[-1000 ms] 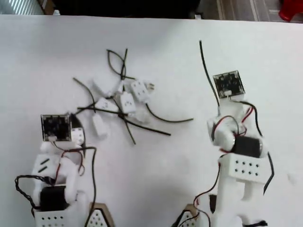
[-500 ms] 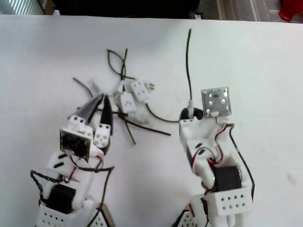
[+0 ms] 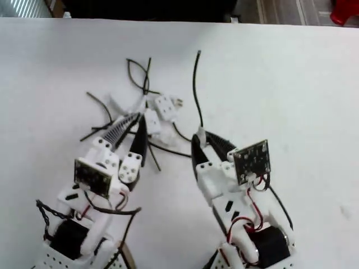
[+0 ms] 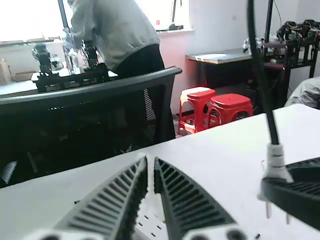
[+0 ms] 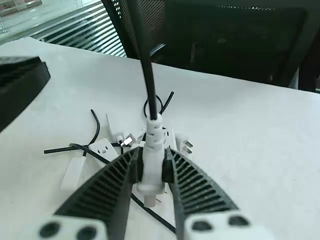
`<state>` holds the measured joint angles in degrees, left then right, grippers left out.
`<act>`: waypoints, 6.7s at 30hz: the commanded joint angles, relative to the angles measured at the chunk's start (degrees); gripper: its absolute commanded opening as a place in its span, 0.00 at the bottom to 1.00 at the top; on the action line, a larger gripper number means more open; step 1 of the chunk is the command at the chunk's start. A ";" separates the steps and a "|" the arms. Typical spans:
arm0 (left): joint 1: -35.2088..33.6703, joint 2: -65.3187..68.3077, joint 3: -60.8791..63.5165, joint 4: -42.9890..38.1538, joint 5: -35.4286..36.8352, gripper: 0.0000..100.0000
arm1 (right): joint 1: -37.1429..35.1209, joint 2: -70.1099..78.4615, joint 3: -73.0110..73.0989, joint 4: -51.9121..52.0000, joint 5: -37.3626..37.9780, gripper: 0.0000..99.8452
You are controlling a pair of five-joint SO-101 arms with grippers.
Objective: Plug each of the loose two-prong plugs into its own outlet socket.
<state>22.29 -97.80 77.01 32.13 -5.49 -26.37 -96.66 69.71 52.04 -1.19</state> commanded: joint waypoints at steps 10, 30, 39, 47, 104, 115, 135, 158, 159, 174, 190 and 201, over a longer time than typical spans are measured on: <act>4.88 29.32 -19.52 10.02 -0.35 0.05 | -2.33 -6.37 2.37 -0.48 1.14 0.02; 17.36 41.19 -35.69 18.73 -12.48 0.05 | -7.16 -6.37 3.43 -0.40 1.14 0.02; 21.67 41.19 -35.52 22.77 -18.46 0.05 | -7.08 -6.37 3.52 0.04 1.14 0.02; 21.85 41.19 -35.60 24.70 -20.13 0.04 | -7.16 -6.37 3.52 0.48 1.14 0.02; -7.78 148.35 -132.13 53.89 19.16 0.24 | 20.62 39.52 5.01 -29.32 1.05 0.02; -7.34 156.35 -150.42 69.80 20.84 0.24 | 20.53 39.43 5.19 -29.23 1.05 0.02; -7.78 164.35 -152.44 64.79 23.30 0.10 | 20.53 39.43 5.19 -29.23 1.05 0.02; -7.69 139.38 -162.02 70.15 -14.77 0.02 | 24.75 39.34 4.13 -29.41 1.05 0.02; -7.78 137.27 -160.79 70.15 -16.00 0.02 | 24.75 39.34 4.13 -29.41 1.05 0.02; -8.48 100.97 -122.55 70.07 -41.76 0.02 | 24.84 39.43 4.13 -29.32 1.05 0.02; -4.53 82.77 -89.41 69.89 -51.69 0.02 | 28.97 39.43 3.96 -29.76 1.05 0.02; 2.07 81.98 -65.23 55.82 -55.38 0.02 | 30.99 39.43 3.96 -30.99 1.05 0.02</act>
<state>21.76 -13.49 7.38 94.29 -60.35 4.13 -57.36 75.43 22.24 0.48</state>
